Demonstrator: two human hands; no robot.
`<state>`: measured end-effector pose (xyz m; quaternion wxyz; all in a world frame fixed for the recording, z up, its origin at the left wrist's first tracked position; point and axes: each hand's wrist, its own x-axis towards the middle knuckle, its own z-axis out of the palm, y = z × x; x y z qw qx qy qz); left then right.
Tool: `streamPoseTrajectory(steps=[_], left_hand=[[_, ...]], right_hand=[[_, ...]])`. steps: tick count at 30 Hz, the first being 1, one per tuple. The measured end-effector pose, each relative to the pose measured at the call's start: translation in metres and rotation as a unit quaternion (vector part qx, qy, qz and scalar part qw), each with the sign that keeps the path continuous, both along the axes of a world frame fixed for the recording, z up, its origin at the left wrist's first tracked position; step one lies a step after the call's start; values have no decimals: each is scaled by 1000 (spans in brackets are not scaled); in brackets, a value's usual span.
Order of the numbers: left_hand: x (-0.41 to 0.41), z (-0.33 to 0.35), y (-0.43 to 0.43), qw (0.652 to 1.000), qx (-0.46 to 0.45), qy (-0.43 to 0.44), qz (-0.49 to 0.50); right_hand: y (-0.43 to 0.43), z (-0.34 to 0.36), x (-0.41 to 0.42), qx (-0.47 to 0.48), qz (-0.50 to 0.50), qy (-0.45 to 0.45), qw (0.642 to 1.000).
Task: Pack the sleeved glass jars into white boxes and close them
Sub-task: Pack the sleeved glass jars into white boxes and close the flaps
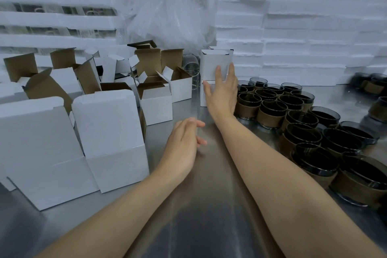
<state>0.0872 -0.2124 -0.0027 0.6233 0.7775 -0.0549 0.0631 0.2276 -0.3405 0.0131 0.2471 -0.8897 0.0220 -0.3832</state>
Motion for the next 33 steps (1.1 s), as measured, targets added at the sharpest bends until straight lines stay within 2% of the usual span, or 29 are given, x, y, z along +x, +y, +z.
streamPoseTrajectory(steps=[2, 4, 7, 10, 13, 16, 20, 23, 29, 33], left_hand=[[-1, 0, 1, 1000, 5, 2, -3], [-2, 1, 1, 1000, -5, 1, -3], [-2, 2, 1, 1000, -10, -14, 7], [3, 2, 2, 998, -45, -4, 41], [8, 2, 0, 997, -64, 12, 50], [9, 2, 0, 996, -76, 4, 49], [8, 2, 3, 997, -72, -13, 32], [9, 2, 4, 997, -67, 7, 39], [2, 5, 6, 1000, -8, 11, 7], [-3, 7, 6, 999, -33, -3, 5]], right_hand=[[3, 2, -3, 21, 26, -12, 999], [10, 6, -11, 24, 76, -73, 994], [32, 5, -24, 63, 244, -132, 959], [54, -1, -34, 91, 364, -41, 926], [53, -3, -33, 58, 396, 5, 916], [49, -2, -35, 32, 405, 13, 914], [46, -1, -53, 83, 347, -40, 933], [38, -1, -77, 111, 298, -75, 945], [20, -3, -135, 157, 257, -61, 951], [10, -4, -159, 184, 257, -61, 947]])
